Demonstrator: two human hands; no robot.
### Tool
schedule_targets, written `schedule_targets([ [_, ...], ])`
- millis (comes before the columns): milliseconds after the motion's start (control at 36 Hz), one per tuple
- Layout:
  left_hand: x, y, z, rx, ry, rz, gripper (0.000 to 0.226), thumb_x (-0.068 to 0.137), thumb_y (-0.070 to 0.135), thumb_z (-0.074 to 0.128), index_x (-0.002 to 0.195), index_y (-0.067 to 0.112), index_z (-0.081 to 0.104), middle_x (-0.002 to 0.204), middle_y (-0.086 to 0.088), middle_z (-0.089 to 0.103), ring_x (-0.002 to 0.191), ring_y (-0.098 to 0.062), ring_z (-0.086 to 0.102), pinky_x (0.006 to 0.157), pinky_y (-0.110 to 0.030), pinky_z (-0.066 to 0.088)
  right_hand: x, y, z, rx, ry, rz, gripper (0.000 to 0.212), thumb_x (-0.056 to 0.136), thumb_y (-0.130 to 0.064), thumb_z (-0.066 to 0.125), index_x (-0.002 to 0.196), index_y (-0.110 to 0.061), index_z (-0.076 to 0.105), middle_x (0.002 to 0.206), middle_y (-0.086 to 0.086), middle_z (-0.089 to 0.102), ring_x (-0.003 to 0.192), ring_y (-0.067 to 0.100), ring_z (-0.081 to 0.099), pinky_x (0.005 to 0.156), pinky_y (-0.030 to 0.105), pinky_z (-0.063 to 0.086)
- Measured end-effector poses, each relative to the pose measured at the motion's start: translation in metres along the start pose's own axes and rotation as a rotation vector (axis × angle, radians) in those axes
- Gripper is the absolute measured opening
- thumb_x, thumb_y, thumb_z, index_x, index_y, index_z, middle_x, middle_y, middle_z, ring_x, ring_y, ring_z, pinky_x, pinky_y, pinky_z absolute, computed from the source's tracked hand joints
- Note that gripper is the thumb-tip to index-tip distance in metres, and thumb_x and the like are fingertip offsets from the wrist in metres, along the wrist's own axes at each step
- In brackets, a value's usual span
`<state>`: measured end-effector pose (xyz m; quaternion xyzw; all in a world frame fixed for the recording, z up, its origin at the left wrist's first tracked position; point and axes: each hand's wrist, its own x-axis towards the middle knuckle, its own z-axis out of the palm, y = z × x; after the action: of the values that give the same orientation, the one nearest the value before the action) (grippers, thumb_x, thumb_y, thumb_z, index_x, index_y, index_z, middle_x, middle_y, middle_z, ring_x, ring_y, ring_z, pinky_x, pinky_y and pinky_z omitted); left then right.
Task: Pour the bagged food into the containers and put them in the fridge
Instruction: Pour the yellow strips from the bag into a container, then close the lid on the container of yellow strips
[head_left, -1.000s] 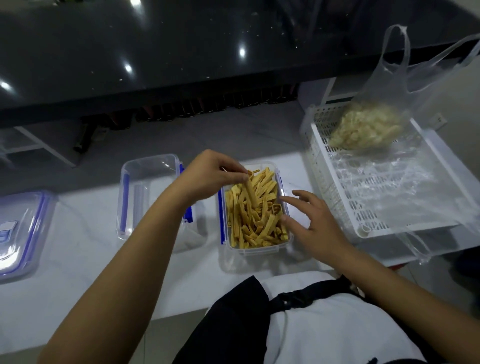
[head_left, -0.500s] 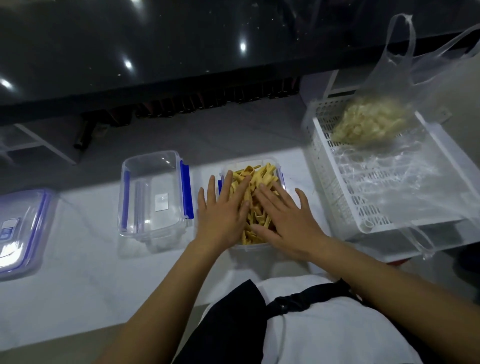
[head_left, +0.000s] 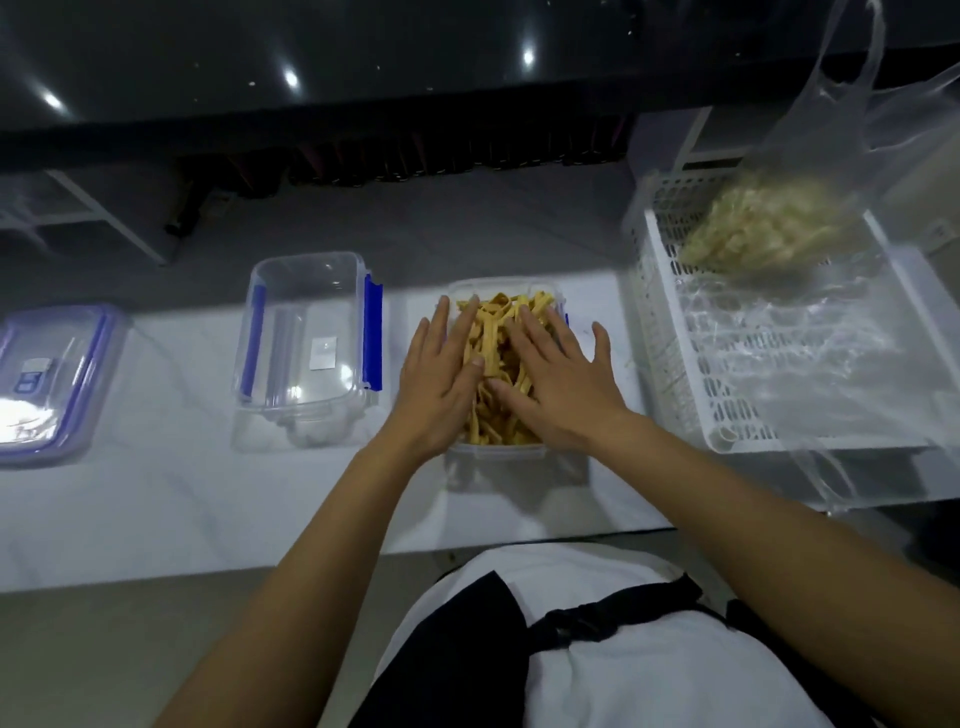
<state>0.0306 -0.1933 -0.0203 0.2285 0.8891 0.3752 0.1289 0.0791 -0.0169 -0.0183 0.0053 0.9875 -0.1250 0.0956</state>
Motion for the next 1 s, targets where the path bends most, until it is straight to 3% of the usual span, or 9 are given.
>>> schedule_targets([
  [139, -0.037, 0.015, 0.004, -0.108, 0.099, -0.123, 0.059, 0.103, 0.048, 0.027, 0.156, 0.042, 0.001, 0.167, 0.011, -0.008, 0.152, -0.006, -0.009, 0.124, -0.039, 0.001, -0.016, -0.003, 0.009, 0.045, 0.034, -0.094, 0.083, 0.089, -0.072, -0.005, 0.158, -0.028, -0.006, 0.165, -0.009, -0.016, 0.149, 0.015, -0.024, 0.116, 0.055, -0.018],
  [278, -0.070, 0.023, 0.010, -0.127, 0.173, -0.244, 0.055, 0.108, 0.038, 0.032, 0.154, 0.045, 0.003, 0.167, 0.014, -0.005, 0.150, 0.003, -0.008, 0.126, -0.040, 0.004, -0.012, -0.010, 0.015, 0.061, 0.035, -0.058, 0.076, 0.093, -0.065, -0.001, 0.157, -0.026, -0.013, 0.165, -0.007, -0.018, 0.150, 0.017, -0.024, 0.116, 0.053, -0.018],
  [361, -0.085, 0.026, 0.013, -0.138, 0.207, -0.326, 0.053, 0.105, 0.042, 0.030, 0.150, 0.050, 0.004, 0.167, 0.014, -0.003, 0.150, 0.003, -0.005, 0.126, -0.039, 0.005, -0.007, -0.011, 0.016, 0.002, 0.042, -0.114, 0.077, 0.094, -0.066, 0.002, 0.156, -0.026, -0.016, 0.164, -0.005, -0.023, 0.149, 0.020, -0.026, 0.115, 0.056, -0.018],
  [444, -0.099, 0.024, 0.013, -0.119, 0.244, -0.372, 0.052, 0.103, 0.044, 0.030, 0.149, 0.049, 0.007, 0.167, 0.012, 0.000, 0.151, 0.002, -0.003, 0.126, -0.038, 0.006, -0.003, -0.010, 0.017, -0.060, 0.026, -0.224, 0.078, 0.094, -0.067, 0.004, 0.158, -0.023, -0.010, 0.165, -0.002, -0.015, 0.150, 0.022, -0.023, 0.117, 0.057, -0.016],
  [528, -0.110, 0.017, 0.008, -0.079, 0.265, -0.409, 0.054, 0.102, 0.045, 0.030, 0.151, 0.043, 0.008, 0.167, 0.010, 0.003, 0.151, 0.000, 0.000, 0.126, -0.036, 0.007, 0.005, -0.006, 0.016, -0.092, -0.013, -0.336, 0.082, 0.094, -0.069, 0.003, 0.159, -0.019, -0.003, 0.166, 0.001, -0.010, 0.151, 0.022, -0.019, 0.120, 0.050, -0.014],
  [639, -0.124, 0.004, -0.008, -0.061, 0.296, -0.467, 0.055, 0.106, 0.038, 0.034, 0.155, 0.039, 0.008, 0.167, 0.011, 0.004, 0.151, 0.000, -0.001, 0.126, -0.039, 0.006, 0.009, -0.005, 0.013, -0.082, -0.050, -0.387, 0.085, 0.091, -0.071, -0.003, 0.158, -0.019, -0.009, 0.165, -0.001, -0.017, 0.149, 0.019, -0.024, 0.122, 0.044, -0.012],
  [750, -0.130, -0.015, -0.034, -0.051, 0.355, -0.529, 0.059, 0.106, 0.032, 0.037, 0.158, 0.034, 0.010, 0.167, 0.009, 0.003, 0.153, -0.007, 0.001, 0.126, -0.043, 0.007, 0.006, -0.006, 0.008, -0.113, -0.049, -0.365, 0.086, 0.090, -0.073, -0.005, 0.158, -0.021, -0.008, 0.166, -0.002, -0.015, 0.150, 0.018, -0.024, 0.122, 0.049, -0.008],
  [861, -0.129, -0.045, -0.072, 0.004, 0.397, -0.558, 0.064, 0.103, 0.037, 0.045, 0.158, 0.031, 0.013, 0.167, 0.003, 0.005, 0.154, -0.016, 0.004, 0.125, -0.045, 0.009, 0.004, -0.014, -0.002, -0.042, -0.016, -0.310, 0.083, 0.087, -0.080, 0.003, 0.156, -0.037, -0.011, 0.165, -0.007, -0.018, 0.149, 0.019, -0.026, 0.119, 0.054, -0.013],
  [1000, -0.123, -0.110, -0.141, 0.186, 0.408, -0.655, 0.076, 0.097, 0.050, 0.053, 0.159, 0.031, 0.013, 0.168, -0.004, 0.003, 0.154, -0.027, 0.003, 0.122, -0.050, 0.011, 0.005, -0.072, -0.023, -0.017, 0.067, -0.267, 0.080, 0.085, -0.084, 0.003, 0.155, -0.046, -0.004, 0.166, -0.008, -0.011, 0.152, 0.021, -0.016, 0.120, 0.057, -0.008],
])
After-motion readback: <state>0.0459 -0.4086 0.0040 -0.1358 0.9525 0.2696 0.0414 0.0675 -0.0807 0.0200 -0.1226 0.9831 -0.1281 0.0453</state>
